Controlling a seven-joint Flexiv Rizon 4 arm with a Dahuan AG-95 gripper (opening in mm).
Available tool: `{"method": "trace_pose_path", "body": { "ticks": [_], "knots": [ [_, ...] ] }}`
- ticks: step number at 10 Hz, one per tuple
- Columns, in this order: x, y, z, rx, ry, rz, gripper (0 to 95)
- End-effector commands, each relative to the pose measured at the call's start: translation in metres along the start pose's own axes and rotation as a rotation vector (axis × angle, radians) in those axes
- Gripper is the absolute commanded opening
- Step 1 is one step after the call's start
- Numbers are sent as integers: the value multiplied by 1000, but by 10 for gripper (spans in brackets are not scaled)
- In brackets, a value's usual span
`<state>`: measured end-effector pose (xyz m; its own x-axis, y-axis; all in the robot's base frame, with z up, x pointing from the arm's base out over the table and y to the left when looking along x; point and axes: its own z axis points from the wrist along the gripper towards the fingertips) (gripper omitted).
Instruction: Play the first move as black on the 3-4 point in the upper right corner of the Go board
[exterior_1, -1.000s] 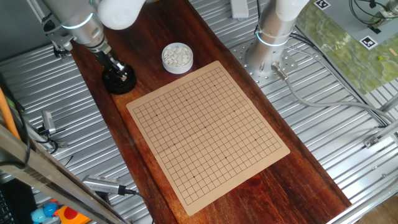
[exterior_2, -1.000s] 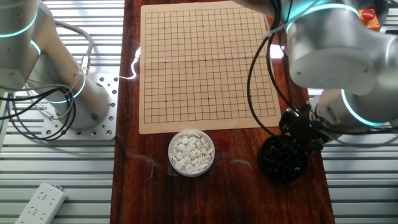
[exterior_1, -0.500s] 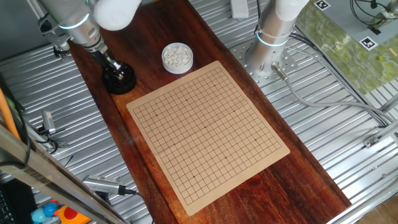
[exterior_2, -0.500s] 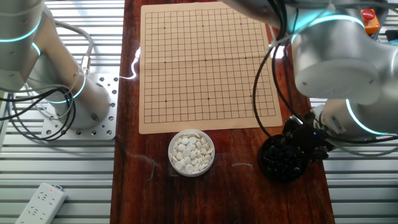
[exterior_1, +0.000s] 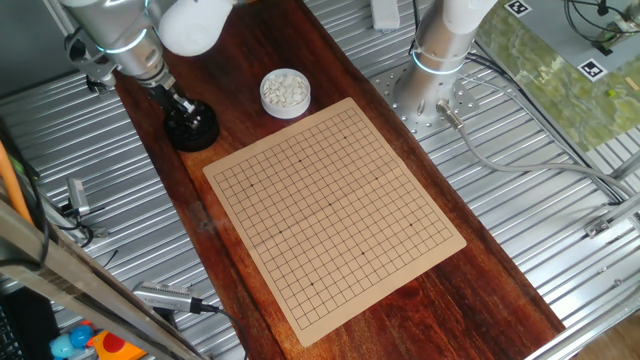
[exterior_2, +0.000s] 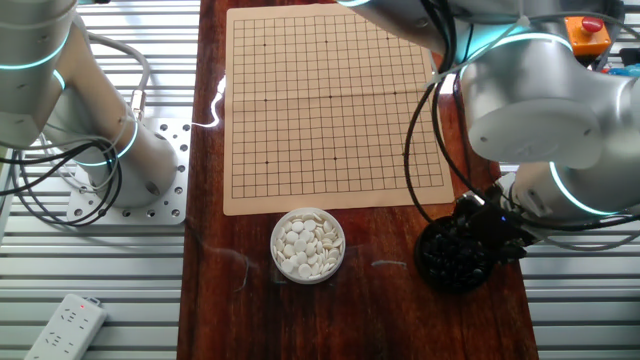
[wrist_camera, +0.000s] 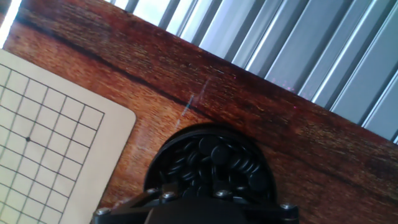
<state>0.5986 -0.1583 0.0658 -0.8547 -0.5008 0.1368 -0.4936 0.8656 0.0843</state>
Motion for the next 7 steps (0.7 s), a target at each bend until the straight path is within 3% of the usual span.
{"method": "trace_pose_path", "body": {
  "ticks": [1,7],
  "knots": [
    [-1,-2,3,5,2,-6,380],
    [-2,-5,12,25,1,-23,380]
  ]
}}
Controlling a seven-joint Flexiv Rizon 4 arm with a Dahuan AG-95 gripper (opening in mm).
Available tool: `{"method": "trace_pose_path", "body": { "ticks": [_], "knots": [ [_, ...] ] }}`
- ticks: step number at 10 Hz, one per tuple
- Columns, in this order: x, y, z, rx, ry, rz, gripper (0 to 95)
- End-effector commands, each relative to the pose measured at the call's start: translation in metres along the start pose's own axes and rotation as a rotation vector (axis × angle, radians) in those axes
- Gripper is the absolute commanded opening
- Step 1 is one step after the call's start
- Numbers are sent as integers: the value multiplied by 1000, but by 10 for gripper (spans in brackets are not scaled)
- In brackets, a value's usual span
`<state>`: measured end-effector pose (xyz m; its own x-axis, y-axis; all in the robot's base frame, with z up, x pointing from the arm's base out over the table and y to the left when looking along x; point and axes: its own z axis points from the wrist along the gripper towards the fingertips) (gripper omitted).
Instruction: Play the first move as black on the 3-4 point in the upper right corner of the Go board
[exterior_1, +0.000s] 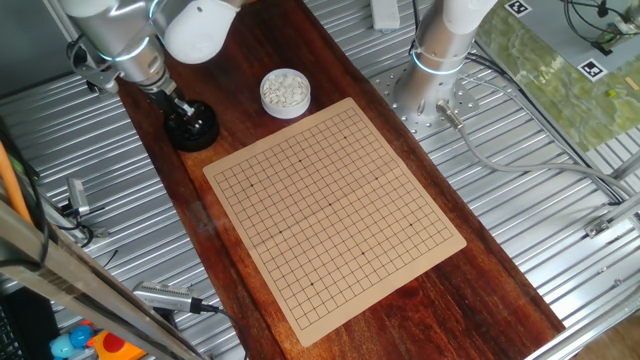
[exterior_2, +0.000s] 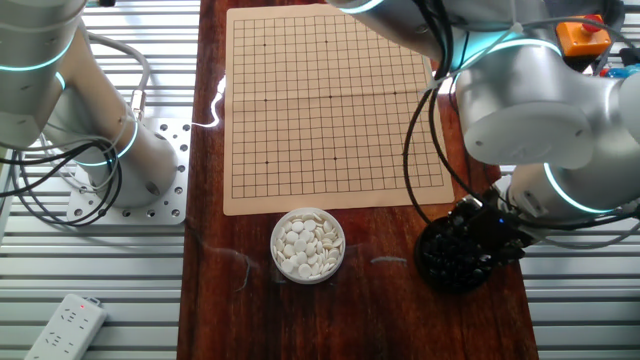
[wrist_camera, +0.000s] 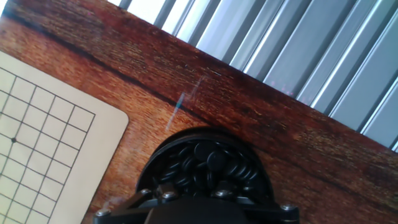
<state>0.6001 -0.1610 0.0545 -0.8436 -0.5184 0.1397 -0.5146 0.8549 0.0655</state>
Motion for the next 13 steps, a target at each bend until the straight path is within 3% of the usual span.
{"method": "trace_pose_path", "body": {
  "ticks": [1,3,4,5,8,13],
  "knots": [
    [-2,-1,4,6,-7,-1,380],
    [-4,-1,6,11,-15,0,380],
    [-4,-1,7,20,-29,4,0],
    [-4,-1,6,23,-44,-2,0],
    [-6,1,-3,24,-42,1,0],
    [-6,1,-5,23,-42,9,0]
  ]
}}
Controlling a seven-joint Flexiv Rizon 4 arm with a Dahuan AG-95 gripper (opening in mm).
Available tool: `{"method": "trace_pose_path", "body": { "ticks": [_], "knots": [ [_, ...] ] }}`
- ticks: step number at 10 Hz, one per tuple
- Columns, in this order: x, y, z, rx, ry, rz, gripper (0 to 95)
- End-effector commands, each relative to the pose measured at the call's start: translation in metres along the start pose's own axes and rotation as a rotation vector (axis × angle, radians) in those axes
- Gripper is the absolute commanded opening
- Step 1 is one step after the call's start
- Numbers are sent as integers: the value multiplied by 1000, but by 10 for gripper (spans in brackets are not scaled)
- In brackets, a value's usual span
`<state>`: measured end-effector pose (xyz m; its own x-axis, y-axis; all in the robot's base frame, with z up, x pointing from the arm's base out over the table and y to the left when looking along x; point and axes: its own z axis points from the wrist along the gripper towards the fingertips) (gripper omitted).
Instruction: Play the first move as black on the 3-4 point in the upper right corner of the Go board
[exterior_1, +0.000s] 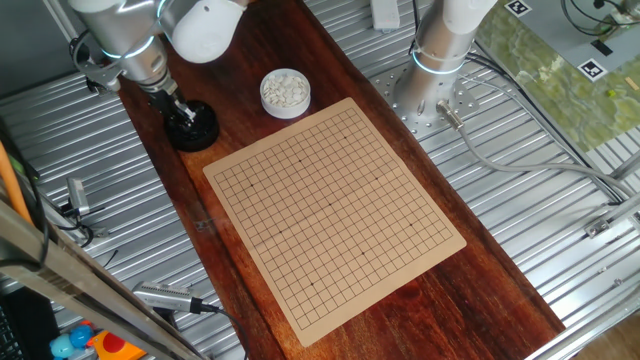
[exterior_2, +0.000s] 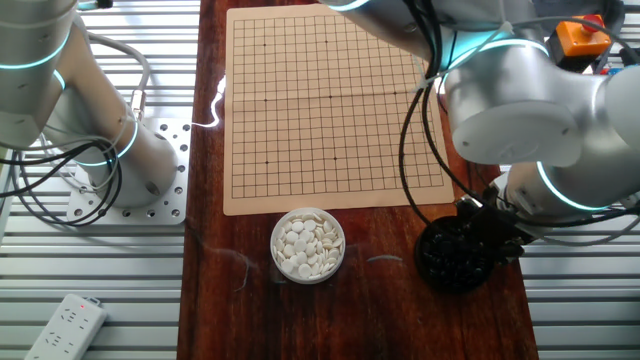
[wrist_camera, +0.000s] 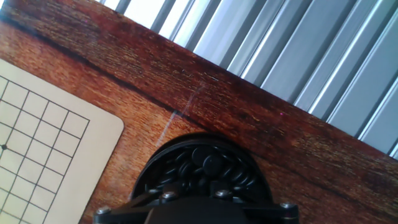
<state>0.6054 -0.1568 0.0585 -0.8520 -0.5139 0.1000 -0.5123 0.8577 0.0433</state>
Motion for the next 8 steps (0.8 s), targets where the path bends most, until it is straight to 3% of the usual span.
{"method": "trace_pose_path", "body": {
  "ticks": [1,2,3,4,8],
  "knots": [
    [1,0,0,2,1,-5,0],
    [2,-1,-1,3,1,-7,190],
    [3,-1,-1,3,1,-12,190],
    [3,-1,-1,3,1,-16,380],
    [4,-5,5,11,-3,-33,380]
  ]
}}
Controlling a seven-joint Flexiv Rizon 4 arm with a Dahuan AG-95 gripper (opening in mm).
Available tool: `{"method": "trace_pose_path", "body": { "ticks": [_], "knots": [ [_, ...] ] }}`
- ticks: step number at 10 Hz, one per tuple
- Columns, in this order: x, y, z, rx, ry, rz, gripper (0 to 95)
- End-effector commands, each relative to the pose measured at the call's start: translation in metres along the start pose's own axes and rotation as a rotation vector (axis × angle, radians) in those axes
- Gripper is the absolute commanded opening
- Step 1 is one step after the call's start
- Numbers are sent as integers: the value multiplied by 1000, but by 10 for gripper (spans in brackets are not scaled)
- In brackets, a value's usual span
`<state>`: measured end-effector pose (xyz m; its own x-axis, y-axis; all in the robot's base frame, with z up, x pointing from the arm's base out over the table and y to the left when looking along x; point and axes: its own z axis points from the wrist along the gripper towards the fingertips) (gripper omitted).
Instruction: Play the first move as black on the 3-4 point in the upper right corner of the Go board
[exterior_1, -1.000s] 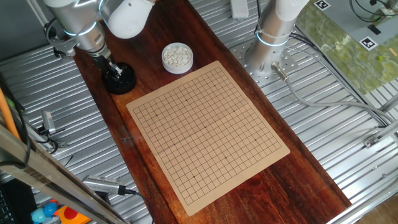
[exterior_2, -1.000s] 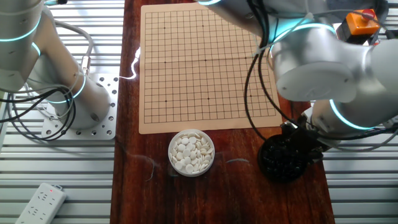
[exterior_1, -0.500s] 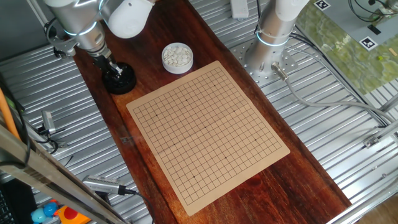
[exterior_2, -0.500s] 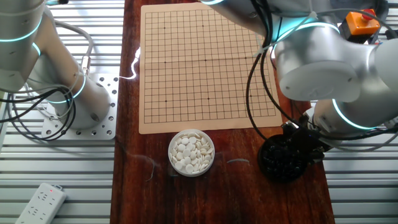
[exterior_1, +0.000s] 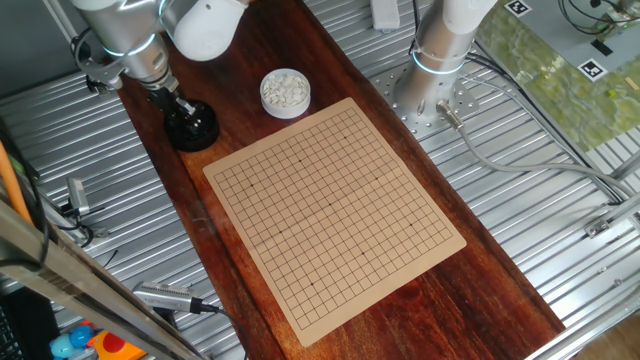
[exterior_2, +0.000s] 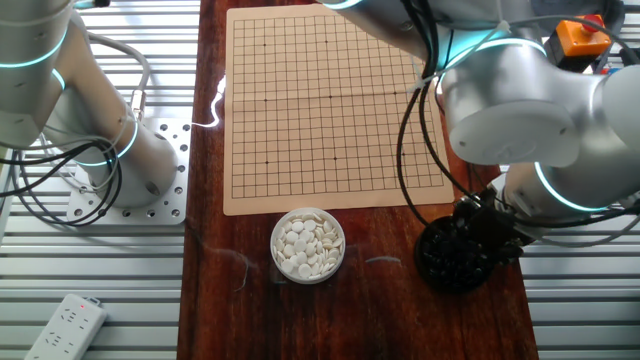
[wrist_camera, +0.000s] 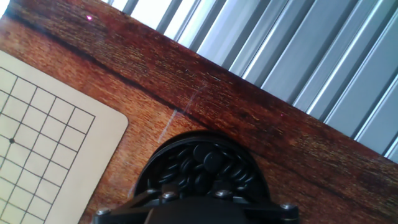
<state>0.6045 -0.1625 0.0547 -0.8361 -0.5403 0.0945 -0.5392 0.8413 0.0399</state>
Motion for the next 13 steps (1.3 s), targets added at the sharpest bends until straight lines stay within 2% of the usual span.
{"method": "trace_pose_path", "body": {
  "ticks": [1,2,3,6,7,13],
  "knots": [
    [1,-1,4,20,6,-5,380],
    [1,-2,7,27,4,-6,380],
    [1,-2,8,28,2,-7,190],
    [0,-4,14,38,-17,-2,190],
    [0,-4,13,40,-19,-1,0],
    [1,-2,5,30,-13,1,0]
  ]
}}
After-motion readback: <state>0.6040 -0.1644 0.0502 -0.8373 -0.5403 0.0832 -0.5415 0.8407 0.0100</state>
